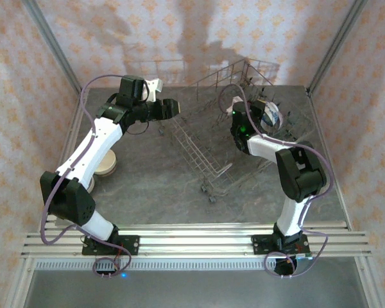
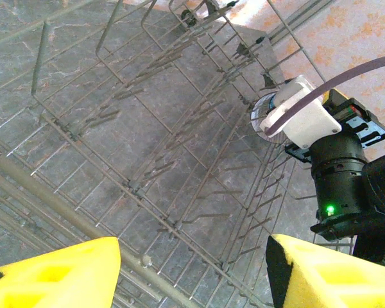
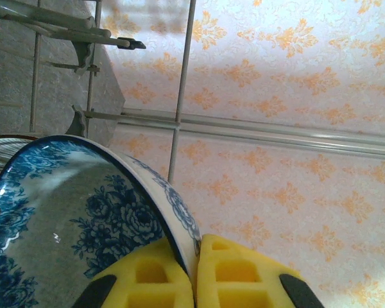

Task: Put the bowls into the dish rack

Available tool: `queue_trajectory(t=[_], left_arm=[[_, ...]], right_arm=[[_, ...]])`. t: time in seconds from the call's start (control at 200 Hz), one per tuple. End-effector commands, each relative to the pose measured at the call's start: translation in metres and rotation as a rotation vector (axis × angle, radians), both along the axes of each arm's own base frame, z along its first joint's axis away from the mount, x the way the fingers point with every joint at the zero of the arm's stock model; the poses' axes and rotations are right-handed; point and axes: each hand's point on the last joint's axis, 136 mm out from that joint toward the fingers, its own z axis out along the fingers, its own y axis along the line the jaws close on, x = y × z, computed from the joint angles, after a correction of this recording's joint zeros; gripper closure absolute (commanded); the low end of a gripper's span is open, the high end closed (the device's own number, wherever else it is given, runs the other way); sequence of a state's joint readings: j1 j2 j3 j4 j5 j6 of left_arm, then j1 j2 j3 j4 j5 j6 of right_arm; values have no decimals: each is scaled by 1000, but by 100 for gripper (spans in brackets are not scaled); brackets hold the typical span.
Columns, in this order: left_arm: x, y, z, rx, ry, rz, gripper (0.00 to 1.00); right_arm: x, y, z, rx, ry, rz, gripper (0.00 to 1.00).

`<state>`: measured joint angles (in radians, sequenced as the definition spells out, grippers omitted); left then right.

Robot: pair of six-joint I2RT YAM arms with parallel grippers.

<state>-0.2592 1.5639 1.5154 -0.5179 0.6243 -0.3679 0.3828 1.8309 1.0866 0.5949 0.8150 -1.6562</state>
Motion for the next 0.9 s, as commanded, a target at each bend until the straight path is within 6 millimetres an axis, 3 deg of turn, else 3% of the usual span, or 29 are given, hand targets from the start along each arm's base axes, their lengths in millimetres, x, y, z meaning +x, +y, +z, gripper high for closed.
queue_trajectory(t=[0.0, 0.325, 0.896], left_arm=[[4, 1, 4, -21, -18, -5, 37], [4, -1, 6, -39, -23, -14, 37], [4, 0, 7, -48, -24, -11, 37]], right_arm=[[-5, -2, -59, -52, 170, 10, 100], [-12, -7, -70, -77, 175, -24, 100], [-3, -11, -81, -103, 166, -65, 100]])
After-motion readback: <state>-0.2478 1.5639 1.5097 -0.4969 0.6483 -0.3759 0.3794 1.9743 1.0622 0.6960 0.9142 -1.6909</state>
